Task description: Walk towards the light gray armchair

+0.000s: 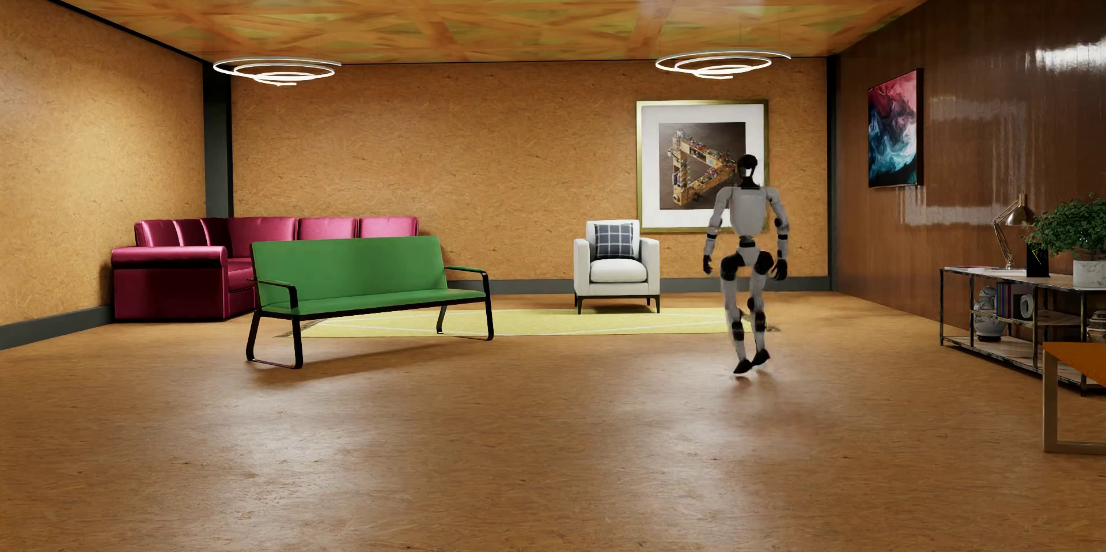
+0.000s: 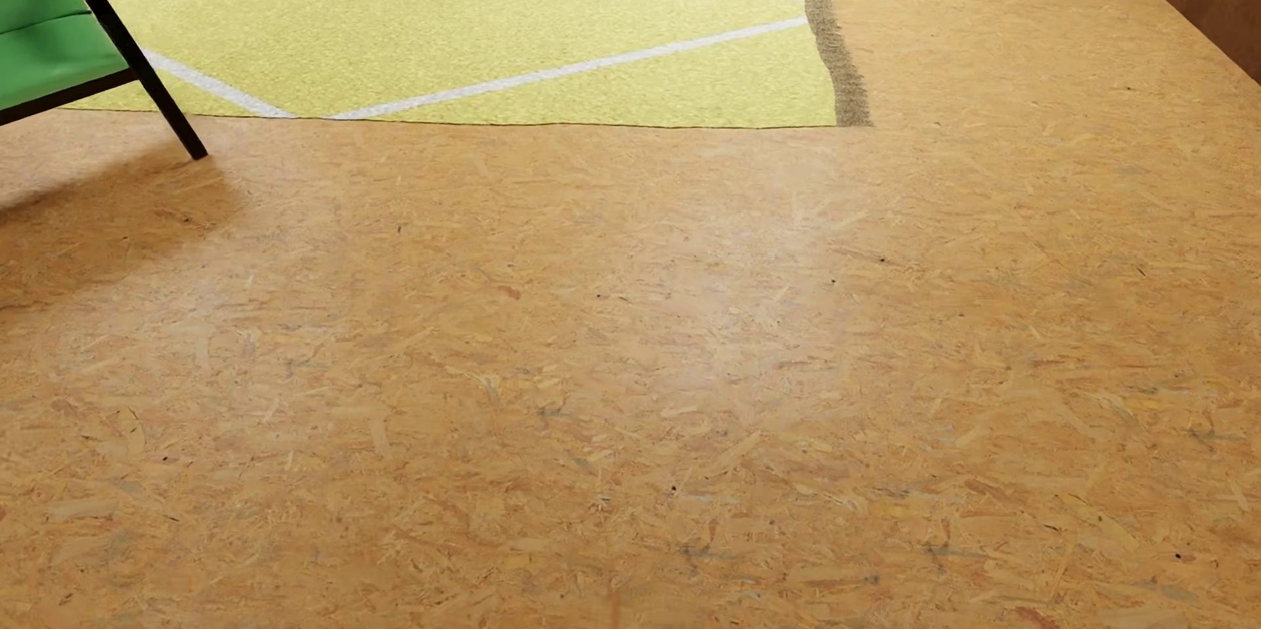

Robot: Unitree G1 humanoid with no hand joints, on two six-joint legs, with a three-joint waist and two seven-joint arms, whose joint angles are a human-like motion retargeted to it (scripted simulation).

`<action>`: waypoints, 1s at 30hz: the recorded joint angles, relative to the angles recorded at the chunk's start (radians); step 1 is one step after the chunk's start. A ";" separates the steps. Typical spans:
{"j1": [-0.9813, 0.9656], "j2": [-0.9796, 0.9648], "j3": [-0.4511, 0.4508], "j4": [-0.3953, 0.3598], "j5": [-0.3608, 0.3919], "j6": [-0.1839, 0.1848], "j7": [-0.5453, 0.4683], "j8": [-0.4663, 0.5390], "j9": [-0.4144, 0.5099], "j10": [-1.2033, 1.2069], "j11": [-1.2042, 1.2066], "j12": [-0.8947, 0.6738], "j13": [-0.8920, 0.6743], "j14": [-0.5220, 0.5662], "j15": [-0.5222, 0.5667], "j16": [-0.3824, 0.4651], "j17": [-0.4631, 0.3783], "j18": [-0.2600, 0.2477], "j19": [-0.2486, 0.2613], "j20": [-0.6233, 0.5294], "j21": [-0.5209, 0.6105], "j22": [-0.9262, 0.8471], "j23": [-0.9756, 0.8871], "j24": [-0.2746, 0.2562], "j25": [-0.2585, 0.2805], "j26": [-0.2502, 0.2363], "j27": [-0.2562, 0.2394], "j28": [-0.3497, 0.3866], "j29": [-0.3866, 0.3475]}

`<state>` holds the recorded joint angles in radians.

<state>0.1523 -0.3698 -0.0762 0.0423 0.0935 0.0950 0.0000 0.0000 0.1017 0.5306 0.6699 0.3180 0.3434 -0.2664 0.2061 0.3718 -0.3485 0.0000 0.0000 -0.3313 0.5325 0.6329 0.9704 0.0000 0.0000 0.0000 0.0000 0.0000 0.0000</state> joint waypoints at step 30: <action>-0.073 0.145 0.052 -0.068 0.013 0.014 0.000 0.000 -0.007 0.058 0.251 0.013 0.016 0.089 0.083 -0.040 -0.005 0.000 0.000 0.034 0.032 -0.042 0.022 0.000 0.000 0.000 0.000 0.000 0.000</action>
<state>0.0792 -0.2248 -0.0237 -0.0253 0.1069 0.1092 0.0000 0.0000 0.0942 0.5889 0.9210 0.3313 0.3592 -0.1777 0.2892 0.3320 -0.3538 0.0000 0.0000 -0.2972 0.5643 0.5910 0.9928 0.0000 0.0000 0.0000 0.0000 0.0000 0.0000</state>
